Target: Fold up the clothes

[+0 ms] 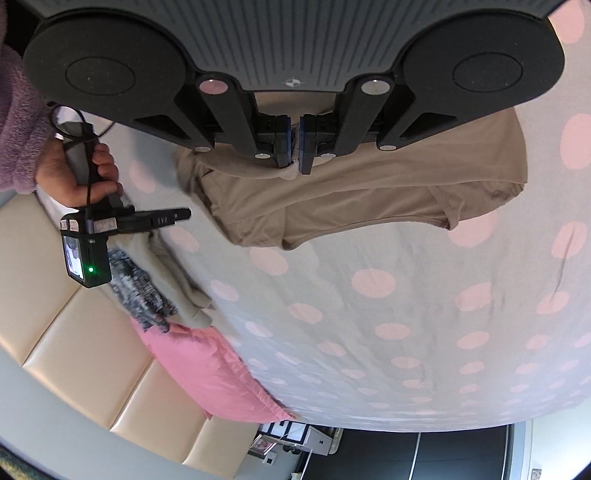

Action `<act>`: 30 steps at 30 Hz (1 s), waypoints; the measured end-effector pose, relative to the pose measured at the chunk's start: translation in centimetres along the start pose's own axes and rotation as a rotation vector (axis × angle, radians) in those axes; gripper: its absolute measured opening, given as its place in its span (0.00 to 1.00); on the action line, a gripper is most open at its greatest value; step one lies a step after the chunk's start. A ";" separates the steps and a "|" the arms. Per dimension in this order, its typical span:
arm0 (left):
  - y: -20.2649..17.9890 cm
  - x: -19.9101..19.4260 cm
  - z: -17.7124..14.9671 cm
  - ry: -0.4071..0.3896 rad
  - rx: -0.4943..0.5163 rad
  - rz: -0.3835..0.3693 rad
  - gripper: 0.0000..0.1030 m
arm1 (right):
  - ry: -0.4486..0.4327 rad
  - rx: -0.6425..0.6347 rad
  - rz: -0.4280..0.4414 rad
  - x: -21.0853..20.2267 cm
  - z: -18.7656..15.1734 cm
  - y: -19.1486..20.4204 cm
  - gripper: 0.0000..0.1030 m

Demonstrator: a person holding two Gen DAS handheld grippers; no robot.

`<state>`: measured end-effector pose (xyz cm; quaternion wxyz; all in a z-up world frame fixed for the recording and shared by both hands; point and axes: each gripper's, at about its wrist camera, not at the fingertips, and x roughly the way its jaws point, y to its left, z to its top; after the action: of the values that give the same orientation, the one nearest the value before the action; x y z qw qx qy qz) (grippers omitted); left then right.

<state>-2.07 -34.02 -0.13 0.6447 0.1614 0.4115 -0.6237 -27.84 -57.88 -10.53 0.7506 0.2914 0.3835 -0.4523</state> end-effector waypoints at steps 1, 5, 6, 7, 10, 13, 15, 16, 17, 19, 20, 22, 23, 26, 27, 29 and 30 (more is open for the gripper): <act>0.0 -0.3 0.1 -0.008 -0.001 -0.007 0.02 | -0.022 0.021 -0.001 -0.4 0.3 -0.4 0.00; 0.5 -1.5 0.7 -0.039 -0.019 -0.029 0.02 | -0.017 0.076 0.044 -0.9 1.5 -0.5 0.03; 0.5 -1.6 0.8 -0.040 -0.018 -0.028 0.02 | -0.006 0.069 0.053 -0.7 1.6 -0.1 0.06; 0.4 -1.6 0.8 -0.040 -0.016 -0.028 0.02 | 0.009 0.049 0.056 -0.4 1.5 0.6 0.15; 0.3 -1.4 0.8 -0.032 -0.009 -0.024 0.02 | 0.043 -0.019 0.065 0.6 0.8 2.5 0.39; 0.3 -1.4 0.7 -0.030 -0.005 -0.022 0.02 | 0.093 -0.092 0.017 1.8 -0.1 3.9 0.29; 0.5 -1.4 0.8 -0.028 -0.012 -0.018 0.02 | 0.118 -0.104 -0.031 2.3 -0.6 3.9 0.15; 0.6 -1.4 0.8 -0.027 -0.015 -0.015 0.02 | 0.124 -0.095 -0.032 2.4 -0.7 3.5 0.00; 0.7 -1.5 0.8 -0.026 -0.017 -0.013 0.02 | 0.118 -0.073 -0.024 2.1 -0.7 3.0 0.00; 0.9 -1.6 0.8 -0.026 -0.019 -0.012 0.02 | 0.103 -0.026 -0.008 1.6 -0.5 2.1 0.00; 0.9 -1.7 0.8 -0.028 -0.016 -0.012 0.02 | 0.081 -0.009 -0.007 1.2 -0.1 1.8 0.00; 1.3 -2.4 1.0 -0.037 -0.015 -0.006 0.02 | 0.033 0.024 -0.009 0.2 0.8 1.4 0.00; 1.6 -2.7 1.1 -0.039 -0.019 0.001 0.02 | 0.013 0.039 -0.007 -0.1 1.4 1.4 0.00; 3.4 -3.7 1.3 -0.035 -0.069 0.039 0.02 | -0.016 0.065 0.018 -0.9 2.7 1.7 0.00; 4.2 -3.9 1.3 -0.028 -0.092 0.059 0.02 | -0.021 0.067 0.025 -0.9 3.0 2.0 0.00; 6.2 -3.9 1.2 -0.001 -0.144 0.110 0.02 | -0.028 0.060 0.039 -0.7 3.3 2.9 0.00; 7.3 -3.7 1.0 0.018 -0.169 0.132 0.02 | -0.031 0.055 0.046 -0.5 3.4 3.4 0.00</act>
<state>5.56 -31.01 0.99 0.6920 0.1387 0.4568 -0.5415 -23.85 -58.88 -8.03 0.7586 0.3135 0.3523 -0.4496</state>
